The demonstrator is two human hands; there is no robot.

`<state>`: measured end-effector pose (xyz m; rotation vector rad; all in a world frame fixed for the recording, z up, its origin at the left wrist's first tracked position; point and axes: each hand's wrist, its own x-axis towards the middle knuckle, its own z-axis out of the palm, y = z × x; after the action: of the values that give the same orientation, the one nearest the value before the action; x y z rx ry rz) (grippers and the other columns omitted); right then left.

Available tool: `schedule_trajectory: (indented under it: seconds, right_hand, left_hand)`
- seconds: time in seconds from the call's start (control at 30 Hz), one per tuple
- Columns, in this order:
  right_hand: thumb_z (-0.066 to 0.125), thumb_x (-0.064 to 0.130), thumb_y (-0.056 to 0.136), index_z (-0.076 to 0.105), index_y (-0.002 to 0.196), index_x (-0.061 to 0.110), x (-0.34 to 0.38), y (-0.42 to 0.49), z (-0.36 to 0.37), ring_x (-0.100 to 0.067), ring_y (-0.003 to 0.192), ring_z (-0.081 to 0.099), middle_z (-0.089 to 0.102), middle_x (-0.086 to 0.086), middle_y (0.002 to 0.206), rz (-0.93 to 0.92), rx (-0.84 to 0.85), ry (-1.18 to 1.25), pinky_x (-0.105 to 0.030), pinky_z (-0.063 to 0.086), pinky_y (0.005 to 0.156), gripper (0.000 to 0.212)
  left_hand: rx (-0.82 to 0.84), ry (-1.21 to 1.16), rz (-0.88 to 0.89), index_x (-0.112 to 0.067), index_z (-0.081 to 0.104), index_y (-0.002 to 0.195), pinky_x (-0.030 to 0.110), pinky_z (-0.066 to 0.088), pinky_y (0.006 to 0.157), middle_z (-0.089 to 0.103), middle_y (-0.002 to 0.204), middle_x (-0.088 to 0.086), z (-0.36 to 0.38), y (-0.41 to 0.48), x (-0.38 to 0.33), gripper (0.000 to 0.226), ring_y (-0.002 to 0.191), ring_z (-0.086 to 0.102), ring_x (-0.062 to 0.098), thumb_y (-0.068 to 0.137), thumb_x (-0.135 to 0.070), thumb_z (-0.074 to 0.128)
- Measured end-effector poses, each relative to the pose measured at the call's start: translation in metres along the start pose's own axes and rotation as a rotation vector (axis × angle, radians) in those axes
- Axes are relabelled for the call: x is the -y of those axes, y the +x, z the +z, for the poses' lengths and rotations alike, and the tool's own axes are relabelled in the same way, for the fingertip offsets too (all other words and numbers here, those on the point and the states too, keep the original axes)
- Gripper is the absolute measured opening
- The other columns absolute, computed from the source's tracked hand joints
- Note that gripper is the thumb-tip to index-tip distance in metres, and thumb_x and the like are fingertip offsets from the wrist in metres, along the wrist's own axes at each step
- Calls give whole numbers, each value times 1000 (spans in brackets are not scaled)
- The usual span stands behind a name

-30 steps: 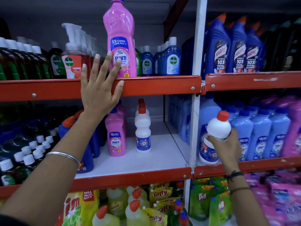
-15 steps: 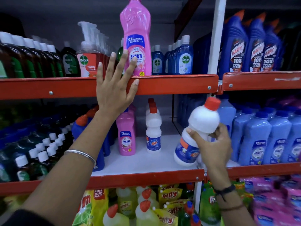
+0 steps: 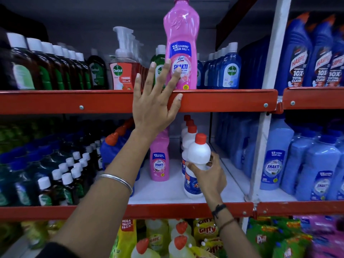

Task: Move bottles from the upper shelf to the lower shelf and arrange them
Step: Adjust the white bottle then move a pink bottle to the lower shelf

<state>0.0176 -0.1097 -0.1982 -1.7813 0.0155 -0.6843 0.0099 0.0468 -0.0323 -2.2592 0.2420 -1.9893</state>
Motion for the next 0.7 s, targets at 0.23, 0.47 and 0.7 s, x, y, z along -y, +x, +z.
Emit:
schedule_trajectory:
  seconds: [0.23,0.47,0.7]
  right_hand:
    - [76,59,59,49,122,26,-4,4,10,-24,102,61,66,-1,114,-49,15,-123,-29,38,70,76]
    - [69,61,67,45,129,19,-1,-5,-4,-24,116,53,58,-4,128,-109,66,-183,-32,44,77,79]
    - [65,49,76,52,120,16,89,-8,-43,-14,112,50,58,1,117,-529,-233,132,-30,40,98,56]
  left_hand:
    - [10,8,-4,-29,30,149,52,20,116,31,157,1,0,0,-1,54,145,26,26,99,-50,30]
    - [78,-94,-15,-28,21,151,51,23,115,26,159,1,-9,-1,3,58,147,21,23,98,-50,34]
    - [109,-14,-162,-30,16,153,45,13,118,18,161,-4,-26,-19,55,58,149,12,18,99,-50,24]
